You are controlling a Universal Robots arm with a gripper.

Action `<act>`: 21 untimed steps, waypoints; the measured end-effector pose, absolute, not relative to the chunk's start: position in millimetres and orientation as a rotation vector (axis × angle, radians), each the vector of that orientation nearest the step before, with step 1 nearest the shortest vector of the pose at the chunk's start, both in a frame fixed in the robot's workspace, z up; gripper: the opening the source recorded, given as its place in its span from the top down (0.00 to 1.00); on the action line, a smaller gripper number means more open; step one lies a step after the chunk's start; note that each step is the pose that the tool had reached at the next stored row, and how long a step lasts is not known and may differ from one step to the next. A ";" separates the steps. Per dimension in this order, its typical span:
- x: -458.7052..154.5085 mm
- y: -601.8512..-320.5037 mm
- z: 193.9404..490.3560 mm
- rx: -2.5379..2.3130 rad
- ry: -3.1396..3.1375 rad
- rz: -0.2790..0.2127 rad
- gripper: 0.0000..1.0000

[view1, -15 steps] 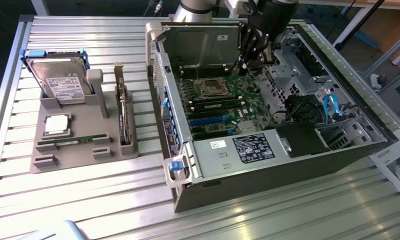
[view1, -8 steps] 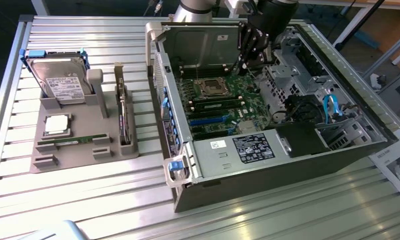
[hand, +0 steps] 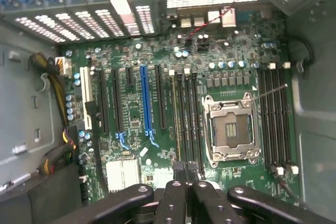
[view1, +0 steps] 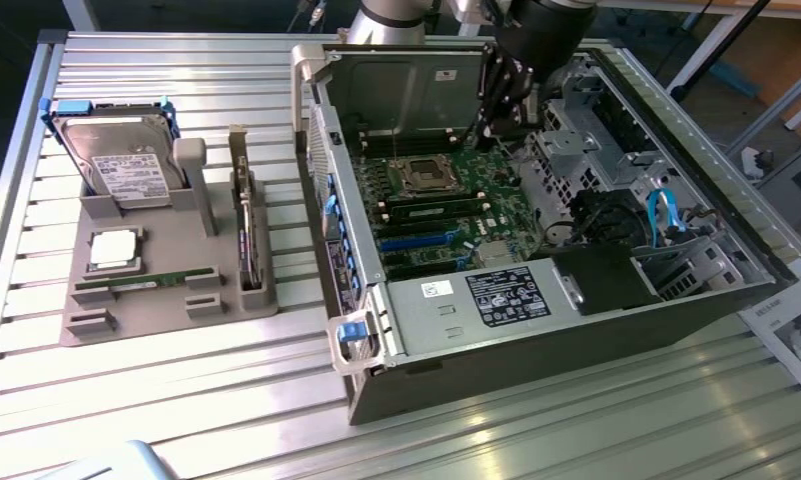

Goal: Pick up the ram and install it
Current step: 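Press down the ram until it locks into place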

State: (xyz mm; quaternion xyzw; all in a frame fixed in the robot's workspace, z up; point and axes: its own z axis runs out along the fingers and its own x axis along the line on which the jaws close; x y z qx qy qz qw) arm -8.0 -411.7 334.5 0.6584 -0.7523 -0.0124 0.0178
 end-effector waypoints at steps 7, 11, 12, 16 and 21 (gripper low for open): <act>-8.0 -412.0 334.2 2.005 -2.372 -0.040 0.90; -8.0 -412.5 334.2 2.043 -2.340 -0.039 0.90; -8.0 -412.7 334.2 2.057 -2.327 -0.038 0.90; -8.0 -413.5 334.2 2.092 -2.295 -0.038 0.90; -4.1 -414.8 334.2 2.096 -2.292 -0.039 0.90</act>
